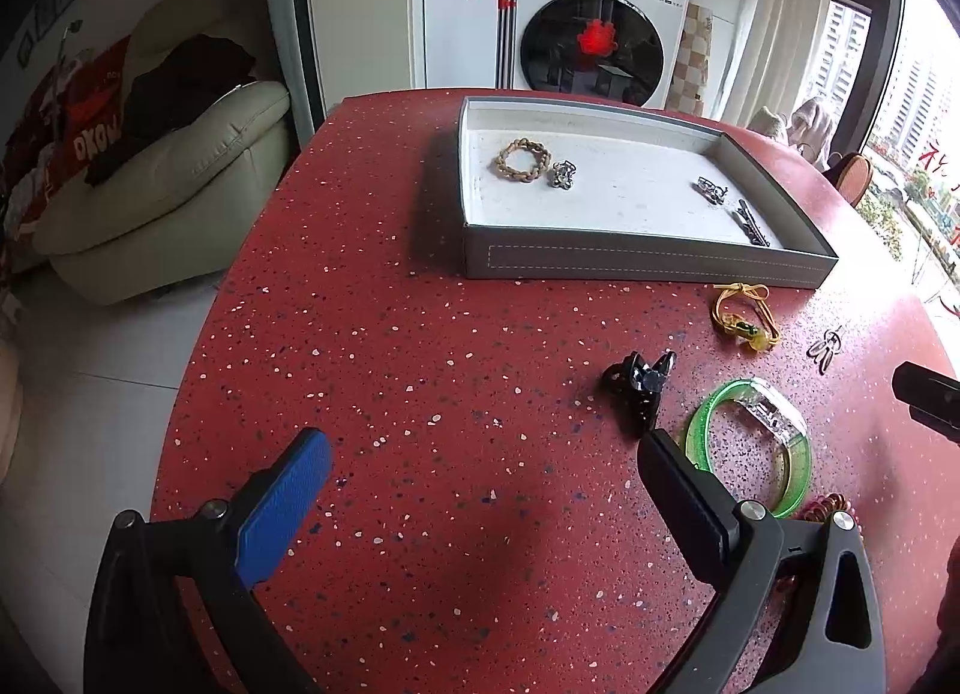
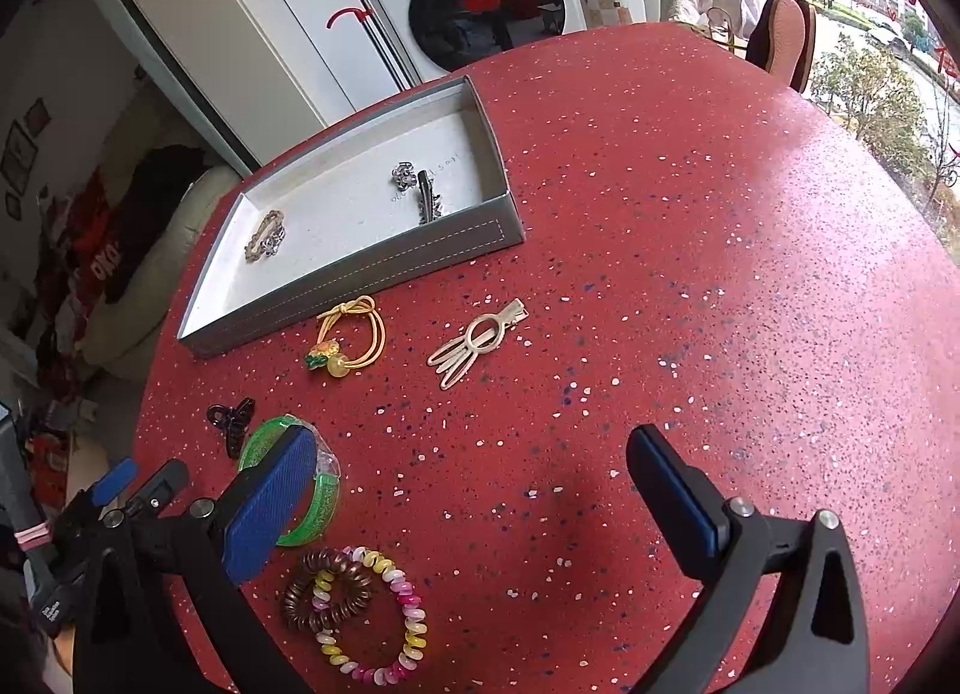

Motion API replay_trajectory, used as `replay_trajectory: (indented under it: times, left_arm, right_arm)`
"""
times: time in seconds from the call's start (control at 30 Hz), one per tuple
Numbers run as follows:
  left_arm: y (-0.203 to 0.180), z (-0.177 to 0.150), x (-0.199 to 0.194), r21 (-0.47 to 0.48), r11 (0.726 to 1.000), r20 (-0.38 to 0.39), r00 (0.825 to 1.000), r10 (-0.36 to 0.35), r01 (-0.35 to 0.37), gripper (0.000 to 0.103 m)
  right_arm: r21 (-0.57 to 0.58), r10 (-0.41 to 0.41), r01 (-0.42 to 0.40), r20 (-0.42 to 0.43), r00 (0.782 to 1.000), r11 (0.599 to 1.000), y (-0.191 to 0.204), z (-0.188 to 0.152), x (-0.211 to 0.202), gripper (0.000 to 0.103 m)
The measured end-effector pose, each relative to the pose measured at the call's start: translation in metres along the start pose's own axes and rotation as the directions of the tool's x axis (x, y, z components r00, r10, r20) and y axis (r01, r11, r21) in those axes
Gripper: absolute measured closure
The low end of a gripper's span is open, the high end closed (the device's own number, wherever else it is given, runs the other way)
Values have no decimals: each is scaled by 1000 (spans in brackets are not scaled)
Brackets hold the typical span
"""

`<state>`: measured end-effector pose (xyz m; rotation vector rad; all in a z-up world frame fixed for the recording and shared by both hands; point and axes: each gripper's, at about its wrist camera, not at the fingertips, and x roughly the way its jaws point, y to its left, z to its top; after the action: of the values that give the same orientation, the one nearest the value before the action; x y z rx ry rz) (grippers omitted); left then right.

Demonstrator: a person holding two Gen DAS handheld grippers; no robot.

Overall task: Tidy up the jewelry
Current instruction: 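Lift both open tools out of the tray back over the table, then grasp the black claw clip with the left tool while the right tool grasps the cream hair clip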

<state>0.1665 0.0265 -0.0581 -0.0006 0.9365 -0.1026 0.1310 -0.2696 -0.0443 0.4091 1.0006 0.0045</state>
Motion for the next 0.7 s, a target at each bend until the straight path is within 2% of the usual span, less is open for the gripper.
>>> replay_trajectory:
  times: [0.37,0.53,0.7]
  left_arm:
    - [-14,14,11,-1,999,-11,998,-54,54,0]
    - [-24,19,21,25,998,-20,998,-55,56,0]
    - [-28,21,28,44,998,-18,999,-44,44,0]
  right_arm:
    - [50,-25,26,-16,1000,998,-7,6,6,0]
    - [86,-38,40,-29,999,995,-10,11,15,0]
    - [91,-72,74,-20,997,993,-5,17,24,5]
